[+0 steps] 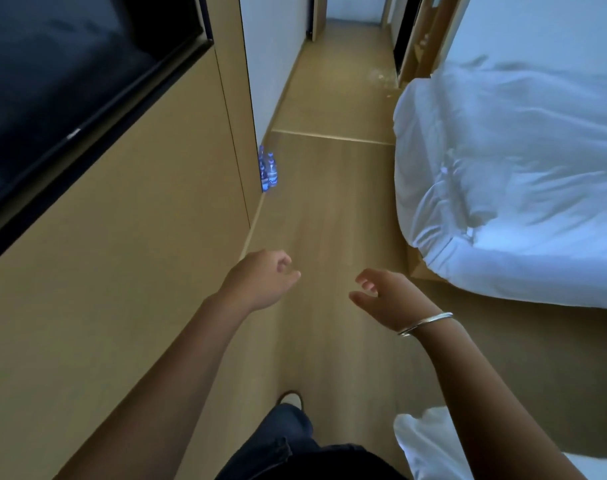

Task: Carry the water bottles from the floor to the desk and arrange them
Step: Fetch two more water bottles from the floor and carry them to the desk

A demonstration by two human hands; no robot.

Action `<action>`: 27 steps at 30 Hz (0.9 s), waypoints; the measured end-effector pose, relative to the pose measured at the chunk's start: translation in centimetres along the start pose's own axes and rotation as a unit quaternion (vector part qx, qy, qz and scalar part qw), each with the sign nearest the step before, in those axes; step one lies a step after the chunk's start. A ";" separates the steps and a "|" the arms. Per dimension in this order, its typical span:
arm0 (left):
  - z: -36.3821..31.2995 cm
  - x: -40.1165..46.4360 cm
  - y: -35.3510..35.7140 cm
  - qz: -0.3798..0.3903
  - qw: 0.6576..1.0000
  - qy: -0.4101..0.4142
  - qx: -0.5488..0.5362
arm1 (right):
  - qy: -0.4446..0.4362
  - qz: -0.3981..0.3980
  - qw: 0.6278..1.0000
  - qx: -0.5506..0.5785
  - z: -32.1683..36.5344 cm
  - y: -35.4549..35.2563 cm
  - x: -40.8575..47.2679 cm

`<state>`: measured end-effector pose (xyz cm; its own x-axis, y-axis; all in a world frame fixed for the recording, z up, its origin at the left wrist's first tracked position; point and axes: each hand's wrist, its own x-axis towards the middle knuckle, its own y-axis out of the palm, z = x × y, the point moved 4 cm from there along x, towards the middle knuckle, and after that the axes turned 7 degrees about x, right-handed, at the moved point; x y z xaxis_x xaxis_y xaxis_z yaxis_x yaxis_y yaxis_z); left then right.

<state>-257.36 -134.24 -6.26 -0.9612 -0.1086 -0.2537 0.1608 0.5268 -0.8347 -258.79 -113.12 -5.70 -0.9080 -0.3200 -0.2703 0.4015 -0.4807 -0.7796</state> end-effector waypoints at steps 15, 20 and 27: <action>-1.6 27.7 -2.8 0.048 0.998 -0.029 0.034 | 0.028 0.047 0.998 0.027 -4.0 -7.1 26.7; -4.9 38.7 -4.3 0.032 0.998 -0.053 0.009 | 0.004 0.052 0.997 0.049 -5.6 -12.2 38.5; -7.3 50.8 -6.9 0.015 0.993 -0.110 -0.034 | -0.002 0.077 0.996 0.036 -7.0 -19.1 52.8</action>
<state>-308.88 -137.24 -9.86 -0.8824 -0.2703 -0.3851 0.1655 0.5879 -0.7918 -315.24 -115.15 -9.04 -0.8342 -0.3984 -0.3813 0.5442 -0.4829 -0.6860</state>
